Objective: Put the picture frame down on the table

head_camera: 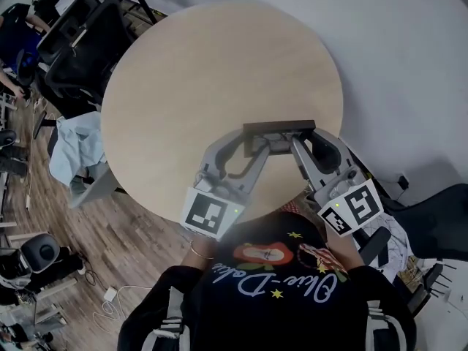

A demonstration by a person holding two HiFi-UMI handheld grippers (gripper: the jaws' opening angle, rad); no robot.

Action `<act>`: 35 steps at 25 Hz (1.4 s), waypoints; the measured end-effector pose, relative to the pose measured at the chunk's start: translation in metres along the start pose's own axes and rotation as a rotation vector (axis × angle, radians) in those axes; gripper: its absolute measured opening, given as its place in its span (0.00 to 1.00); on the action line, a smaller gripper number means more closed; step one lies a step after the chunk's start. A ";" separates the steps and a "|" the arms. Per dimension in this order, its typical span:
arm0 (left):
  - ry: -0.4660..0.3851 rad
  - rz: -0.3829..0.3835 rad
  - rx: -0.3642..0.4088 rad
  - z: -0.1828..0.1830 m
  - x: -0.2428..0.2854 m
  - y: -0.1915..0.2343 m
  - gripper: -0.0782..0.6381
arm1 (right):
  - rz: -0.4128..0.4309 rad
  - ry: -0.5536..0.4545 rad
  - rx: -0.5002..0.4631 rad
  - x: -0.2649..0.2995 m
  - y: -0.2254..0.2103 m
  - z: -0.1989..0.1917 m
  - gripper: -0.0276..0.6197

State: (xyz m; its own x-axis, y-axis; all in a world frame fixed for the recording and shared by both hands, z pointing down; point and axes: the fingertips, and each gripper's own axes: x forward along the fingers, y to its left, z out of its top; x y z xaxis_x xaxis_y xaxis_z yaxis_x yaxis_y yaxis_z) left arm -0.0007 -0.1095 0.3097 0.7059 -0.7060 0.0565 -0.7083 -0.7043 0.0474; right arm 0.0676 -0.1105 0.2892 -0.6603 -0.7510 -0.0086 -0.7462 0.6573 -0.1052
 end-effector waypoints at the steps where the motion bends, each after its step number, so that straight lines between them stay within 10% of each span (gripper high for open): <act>1: 0.002 0.008 -0.002 -0.001 0.003 0.004 0.32 | 0.007 0.005 0.001 0.004 -0.004 -0.001 0.15; 35: 0.178 0.051 -0.087 -0.088 0.065 0.074 0.33 | 0.037 0.228 0.100 0.078 -0.067 -0.092 0.14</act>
State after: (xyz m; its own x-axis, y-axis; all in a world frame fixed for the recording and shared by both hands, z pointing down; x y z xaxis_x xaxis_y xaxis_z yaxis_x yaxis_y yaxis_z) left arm -0.0076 -0.2011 0.4050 0.6626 -0.7108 0.2362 -0.7462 -0.6537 0.1259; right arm 0.0589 -0.2073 0.3870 -0.6978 -0.6851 0.2090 -0.7163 0.6663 -0.2073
